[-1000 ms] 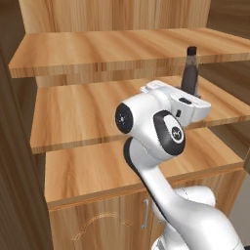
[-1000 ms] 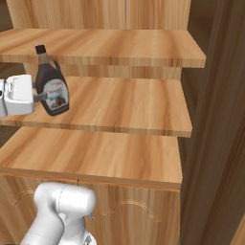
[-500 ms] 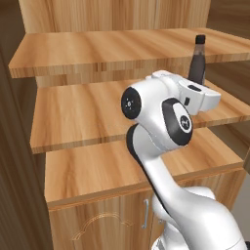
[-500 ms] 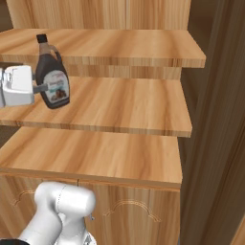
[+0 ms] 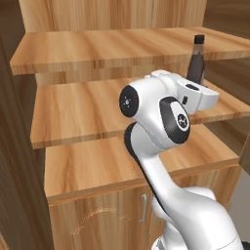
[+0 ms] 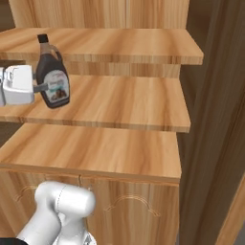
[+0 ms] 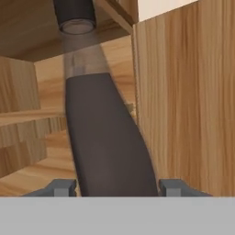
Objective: Pick the syrup bottle and honey bottle from the cabinet and place them next to the mug.
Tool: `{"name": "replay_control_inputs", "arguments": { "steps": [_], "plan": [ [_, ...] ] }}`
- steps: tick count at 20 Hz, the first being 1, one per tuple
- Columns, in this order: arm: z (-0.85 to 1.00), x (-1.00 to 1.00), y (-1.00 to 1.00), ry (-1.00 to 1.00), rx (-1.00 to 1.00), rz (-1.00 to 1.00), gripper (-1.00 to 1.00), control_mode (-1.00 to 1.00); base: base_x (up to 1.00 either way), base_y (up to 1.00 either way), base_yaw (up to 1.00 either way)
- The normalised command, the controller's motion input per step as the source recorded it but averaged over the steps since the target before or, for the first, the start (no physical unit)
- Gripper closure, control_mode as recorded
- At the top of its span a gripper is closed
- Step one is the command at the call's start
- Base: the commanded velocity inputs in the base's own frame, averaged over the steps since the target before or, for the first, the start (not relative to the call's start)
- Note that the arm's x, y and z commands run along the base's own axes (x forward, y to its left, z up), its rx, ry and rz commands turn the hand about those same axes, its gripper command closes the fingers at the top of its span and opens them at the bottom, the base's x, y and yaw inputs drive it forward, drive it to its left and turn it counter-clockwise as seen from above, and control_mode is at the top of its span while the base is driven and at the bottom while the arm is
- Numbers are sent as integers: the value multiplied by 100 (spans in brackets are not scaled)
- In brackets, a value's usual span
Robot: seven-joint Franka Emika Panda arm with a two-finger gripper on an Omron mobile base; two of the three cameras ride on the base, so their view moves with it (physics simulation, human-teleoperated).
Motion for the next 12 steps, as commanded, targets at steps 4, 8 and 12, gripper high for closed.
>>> {"name": "replay_control_inputs", "arguments": {
  "steps": [4, 8, 12],
  "plan": [
    [0, 0, 0, 0, 0, 0, 100, 100, -100, 15, -11],
    [0, 0, 0, 0, 0, 0, 100, 100, -100, 28, -10],
    [0, 0, 0, 0, 0, 0, 100, 100, -100, 35, -7]
  ]
}}
